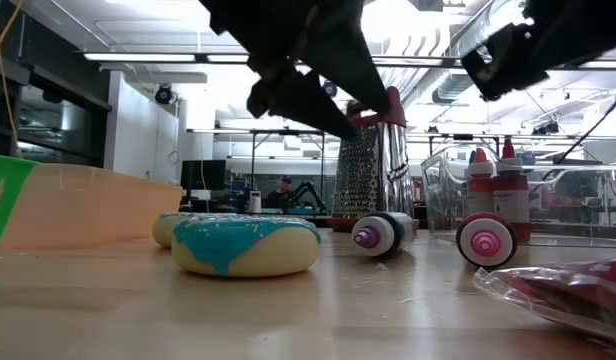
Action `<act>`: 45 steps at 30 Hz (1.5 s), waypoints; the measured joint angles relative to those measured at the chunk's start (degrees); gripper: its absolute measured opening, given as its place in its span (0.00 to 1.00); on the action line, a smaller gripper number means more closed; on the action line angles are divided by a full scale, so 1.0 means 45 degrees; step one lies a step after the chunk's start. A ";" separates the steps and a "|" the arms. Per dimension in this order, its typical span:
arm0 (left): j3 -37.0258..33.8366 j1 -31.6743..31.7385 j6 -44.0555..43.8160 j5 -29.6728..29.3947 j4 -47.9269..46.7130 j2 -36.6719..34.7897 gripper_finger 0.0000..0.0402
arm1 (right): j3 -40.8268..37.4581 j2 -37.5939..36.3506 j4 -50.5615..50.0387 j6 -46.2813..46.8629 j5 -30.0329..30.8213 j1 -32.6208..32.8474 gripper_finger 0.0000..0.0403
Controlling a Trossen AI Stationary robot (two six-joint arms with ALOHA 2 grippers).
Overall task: Pick & Place Food Item
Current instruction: Put the pink food coloring into the transparent bin
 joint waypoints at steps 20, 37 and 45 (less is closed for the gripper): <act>-0.0005 -0.1713 -0.1885 0.0122 -0.7647 -0.2083 0.65 | 0.3257 0.4086 -0.2493 -0.2300 -0.0723 -0.0710 0.36; -0.0005 -0.2145 -0.2952 0.0105 -0.7644 -0.2037 0.65 | 0.6088 0.6466 -0.6362 -0.6912 -0.1263 -0.0633 0.36; -0.0005 -0.2140 -0.3143 0.0095 -0.7634 -0.2032 0.65 | 0.6088 0.6981 -0.6370 -0.8122 -0.0303 -0.0303 0.36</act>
